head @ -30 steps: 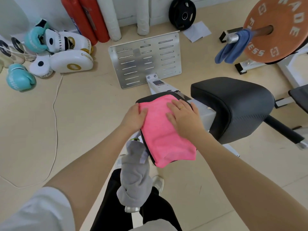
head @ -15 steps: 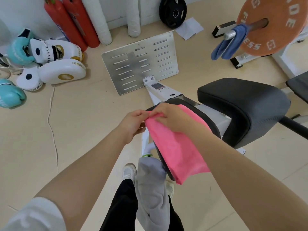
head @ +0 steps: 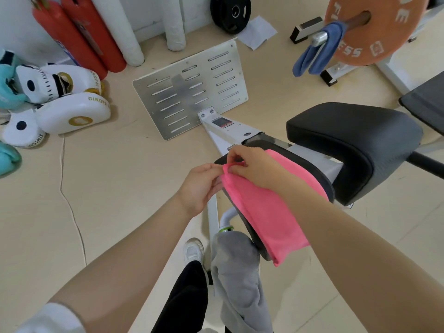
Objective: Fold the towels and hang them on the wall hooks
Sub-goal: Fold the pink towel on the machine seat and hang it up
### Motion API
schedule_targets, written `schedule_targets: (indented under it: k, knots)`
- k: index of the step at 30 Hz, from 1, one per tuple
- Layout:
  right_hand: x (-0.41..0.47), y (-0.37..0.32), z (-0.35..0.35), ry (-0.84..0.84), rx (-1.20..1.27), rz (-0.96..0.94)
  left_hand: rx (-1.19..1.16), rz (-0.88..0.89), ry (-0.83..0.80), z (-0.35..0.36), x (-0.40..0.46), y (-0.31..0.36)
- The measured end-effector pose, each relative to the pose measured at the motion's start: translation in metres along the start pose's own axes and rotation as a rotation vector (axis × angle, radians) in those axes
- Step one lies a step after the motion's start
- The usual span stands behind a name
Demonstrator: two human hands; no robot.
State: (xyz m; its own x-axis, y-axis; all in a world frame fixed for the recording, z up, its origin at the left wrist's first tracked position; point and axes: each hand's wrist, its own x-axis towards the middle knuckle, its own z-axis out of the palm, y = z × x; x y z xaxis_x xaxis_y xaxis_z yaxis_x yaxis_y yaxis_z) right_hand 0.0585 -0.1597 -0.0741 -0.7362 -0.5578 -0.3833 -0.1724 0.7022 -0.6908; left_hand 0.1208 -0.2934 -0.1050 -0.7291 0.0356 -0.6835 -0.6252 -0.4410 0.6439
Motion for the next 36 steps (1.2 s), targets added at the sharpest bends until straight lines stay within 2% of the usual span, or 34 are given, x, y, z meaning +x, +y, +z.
schedule_targets:
  k: [3, 6, 8, 10, 12, 15, 16, 19, 22, 24, 27, 33, 36]
  knots:
    - [0.0, -0.001, -0.001, 0.013, -0.007, 0.014, -0.247, 0.001, -0.032, 0.006, -0.003, 0.002]
    - [-0.003, -0.002, -0.002, 0.091, -0.136, -0.022, -0.4, -0.041, -0.056, 0.008, -0.008, -0.004]
    - [-0.006, -0.001, -0.003, 0.14, -0.169, -0.049, -0.371, -0.114, -0.1, 0.008, -0.012, -0.009]
    - [-0.011, 0.001, -0.006, 0.154, -0.162, -0.06, -0.242, -0.174, -0.077, 0.01, -0.016, -0.012]
    - [-0.017, 0.001, -0.014, 0.138, -0.061, -0.084, -0.135, -0.145, -0.019, 0.015, -0.018, -0.013]
    - [-0.028, -0.007, -0.028, 0.049, 0.188, -0.143, -0.125, -0.015, 0.067, 0.026, -0.021, -0.009]
    - [-0.028, -0.01, -0.03, 0.044, 0.185, -0.162, -0.14, 0.025, 0.089, 0.031, -0.023, -0.008]
    - [-0.024, -0.011, -0.027, 0.092, -0.062, -0.139, -0.213, 0.136, 0.105, 0.045, -0.034, -0.005]
    - [-0.019, -0.014, -0.022, 0.14, -0.098, -0.071, -0.317, 0.215, -0.003, 0.047, -0.042, -0.007]
    - [-0.015, -0.012, -0.022, 0.186, -0.175, -0.019, -0.298, 0.246, -0.054, 0.046, -0.046, -0.008]
    - [-0.011, -0.007, -0.026, 0.206, -0.288, 0.016, -0.242, 0.279, 0.04, 0.041, -0.045, -0.01]
    - [-0.018, 0.038, -0.057, 0.061, -0.256, 0.137, -0.174, 0.246, 0.153, 0.03, -0.034, -0.009]
    - [-0.023, 0.048, -0.064, 0.079, -0.086, 0.109, -0.155, 0.178, 0.12, 0.028, -0.028, -0.009]
